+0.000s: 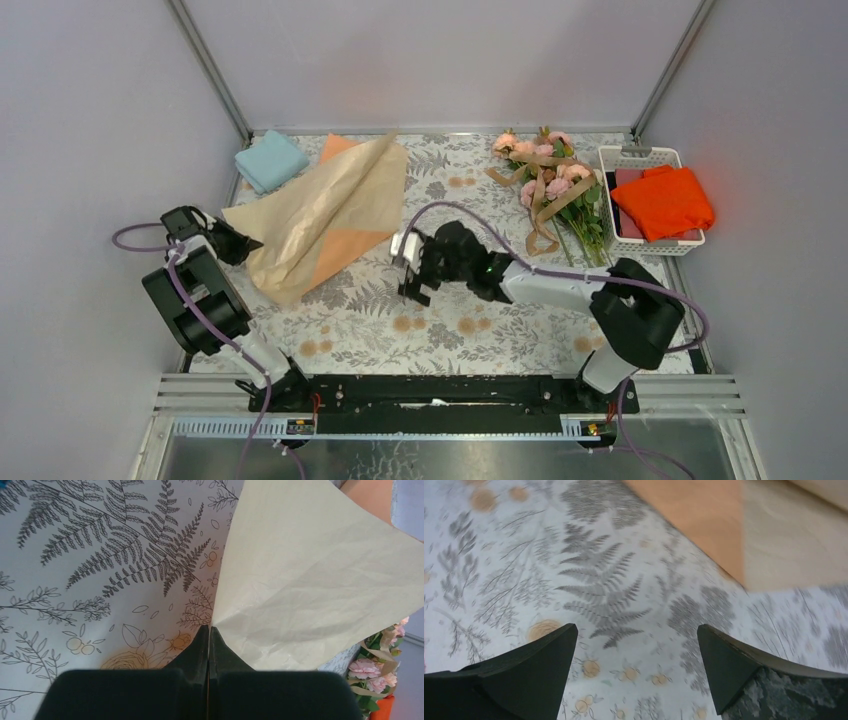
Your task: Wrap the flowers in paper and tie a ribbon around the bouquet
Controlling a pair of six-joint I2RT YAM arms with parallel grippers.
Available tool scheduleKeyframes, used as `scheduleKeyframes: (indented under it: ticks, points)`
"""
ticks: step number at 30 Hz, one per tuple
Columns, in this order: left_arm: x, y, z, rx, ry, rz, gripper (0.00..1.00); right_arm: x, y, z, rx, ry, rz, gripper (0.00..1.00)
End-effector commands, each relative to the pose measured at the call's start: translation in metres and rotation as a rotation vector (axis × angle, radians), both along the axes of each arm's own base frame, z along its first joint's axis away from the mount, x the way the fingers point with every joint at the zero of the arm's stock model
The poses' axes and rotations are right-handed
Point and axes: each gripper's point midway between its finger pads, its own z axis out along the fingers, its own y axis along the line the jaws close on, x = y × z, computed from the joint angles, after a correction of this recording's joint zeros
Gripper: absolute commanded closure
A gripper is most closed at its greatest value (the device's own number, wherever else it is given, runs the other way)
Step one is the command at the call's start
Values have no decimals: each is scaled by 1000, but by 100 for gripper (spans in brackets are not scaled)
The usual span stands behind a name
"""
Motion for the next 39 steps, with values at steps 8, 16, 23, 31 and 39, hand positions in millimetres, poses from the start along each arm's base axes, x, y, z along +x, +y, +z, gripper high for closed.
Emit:
scheduleKeyframes:
  ticks: [8,16,23,31,39]
  points:
    - [5,6,13,32,-50,12,100,30,78,9,46,-509,295,0]
    - [6,6,14,40,-65,2,100,60,95,-4,52,-525,300,0]
    - [8,9,22,65,-79,0,100,29,108,-30,63,-413,460,8]
    - [26,-7,45,79,-178,-120,100,46,79,12,53,-483,227,100]
    - [101,-76,101,65,-414,-357,100,12,-30,40,-227,-538,-83,100]
